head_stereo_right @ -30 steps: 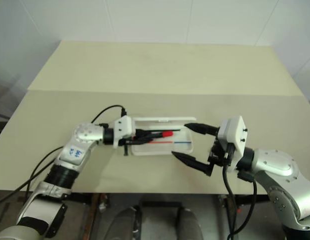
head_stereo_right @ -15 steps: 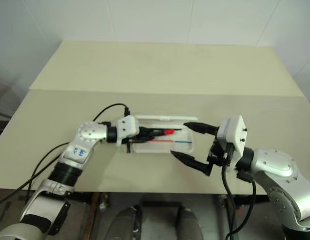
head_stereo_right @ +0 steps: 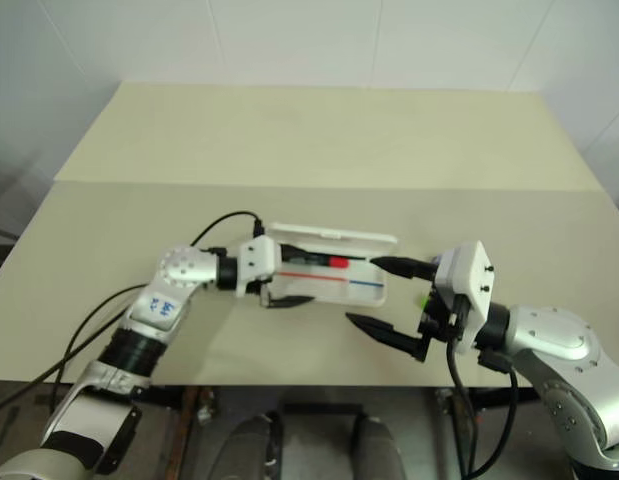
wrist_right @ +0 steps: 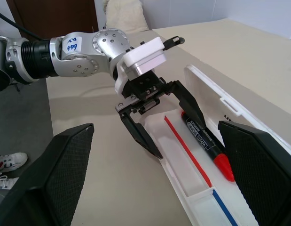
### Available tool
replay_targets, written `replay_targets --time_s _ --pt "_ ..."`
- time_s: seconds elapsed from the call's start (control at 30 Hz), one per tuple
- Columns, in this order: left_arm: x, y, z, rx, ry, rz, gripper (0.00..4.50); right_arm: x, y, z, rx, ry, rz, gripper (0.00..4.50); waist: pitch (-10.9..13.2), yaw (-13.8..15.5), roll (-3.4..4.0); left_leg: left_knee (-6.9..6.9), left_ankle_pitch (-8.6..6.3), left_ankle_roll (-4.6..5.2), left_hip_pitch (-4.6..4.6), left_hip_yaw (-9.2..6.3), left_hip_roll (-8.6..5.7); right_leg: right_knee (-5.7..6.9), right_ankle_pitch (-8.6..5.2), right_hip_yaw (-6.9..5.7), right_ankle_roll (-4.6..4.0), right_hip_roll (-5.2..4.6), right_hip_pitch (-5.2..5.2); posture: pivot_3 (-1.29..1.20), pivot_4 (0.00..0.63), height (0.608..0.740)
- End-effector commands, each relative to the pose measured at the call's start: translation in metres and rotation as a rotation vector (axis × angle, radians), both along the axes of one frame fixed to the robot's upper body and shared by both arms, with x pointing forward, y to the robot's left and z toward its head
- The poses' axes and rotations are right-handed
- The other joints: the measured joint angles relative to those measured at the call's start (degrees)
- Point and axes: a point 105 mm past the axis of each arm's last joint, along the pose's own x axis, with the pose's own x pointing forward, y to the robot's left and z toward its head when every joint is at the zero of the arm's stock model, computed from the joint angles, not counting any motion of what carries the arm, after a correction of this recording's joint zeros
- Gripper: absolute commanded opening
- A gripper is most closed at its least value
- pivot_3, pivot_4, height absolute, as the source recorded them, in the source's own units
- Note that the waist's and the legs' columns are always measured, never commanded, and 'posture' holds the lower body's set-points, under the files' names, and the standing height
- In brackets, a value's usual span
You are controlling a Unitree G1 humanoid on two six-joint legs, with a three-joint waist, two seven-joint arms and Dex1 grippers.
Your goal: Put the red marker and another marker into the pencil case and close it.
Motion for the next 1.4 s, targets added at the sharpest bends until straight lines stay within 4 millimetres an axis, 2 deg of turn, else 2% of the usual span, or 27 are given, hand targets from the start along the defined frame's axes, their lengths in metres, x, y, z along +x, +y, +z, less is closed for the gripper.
replay_targets --time_s 0.03,0.17,0.33,0.47,0.77,1.07,1.4 --pt "-0.014 0.003 0.016 -0.062 0.012 -0.051 4.36 -0.003 -0.002 0.005 0.009 -0.026 0.004 4.5 0.0 0.03 0.0 0.0 0.0 0.0 0.0 0.0 0.0 0.0 0.0 0.0 0.0 0.0 0.0 0.0 0.15 0.74" --pt "-0.03 0.009 0.023 -0.119 0.077 -0.088 4.36 -0.001 -0.007 0.0 0.015 0.003 -0.009 4.5 0.0 0.03 0.0 0.01 0.0 0.0 0.0 0.0 0.0 0.0 0.0 0.0 -0.01 0.0 0.02 0.0 0.15 0.74" --pt "-0.047 0.023 0.035 -0.186 0.133 -0.093 4.36 0.004 -0.023 -0.011 0.0 0.045 -0.065 4.5 0.0 0.01 0.0 0.03 0.0 0.01 0.02 0.0 0.0 0.0 -0.03 0.02 -0.05 0.0 0.03 0.0 0.15 0.74" --pt "-0.062 0.039 0.047 -0.204 0.133 -0.1 4.36 0.012 -0.061 -0.032 -0.057 0.103 -0.186 4.5 -0.01 0.03 -0.01 0.04 -0.01 0.01 0.03 0.0 0.0 -0.02 -0.09 0.03 -0.19 0.0 0.05 0.0 0.15 0.74" --pt "-0.062 0.043 0.06 -0.17 0.059 -0.111 4.36 0.026 -0.121 -0.058 -0.148 0.159 -0.325 4.5 -0.01 -0.06 0.0 0.1 -0.1 -0.15 0.04 0.02 0.0 -0.16 -0.01 0.05 -0.36 0.0 0.11 0.0 0.15 0.74" --pt "-0.063 0.04 0.067 -0.153 0.044 -0.144 4.36 0.034 -0.141 -0.083 -0.176 0.23 -0.352 4.5 -0.01 -0.07 0.0 0.09 0.03 0.05 0.03 0.02 0.0 -0.15 0.0 0.07 -0.33 0.03 0.09 0.0 0.15 0.74" --pt "-0.061 0.042 0.073 -0.143 0.021 -0.139 4.36 0.03 -0.16 -0.116 -0.21 0.309 -0.388 4.5 -0.01 -0.08 0.0 0.16 0.03 0.05 0.04 0.03 0.0 -0.14 0.02 0.09 -0.3 0.03 0.11 0.0 0.15 0.74"
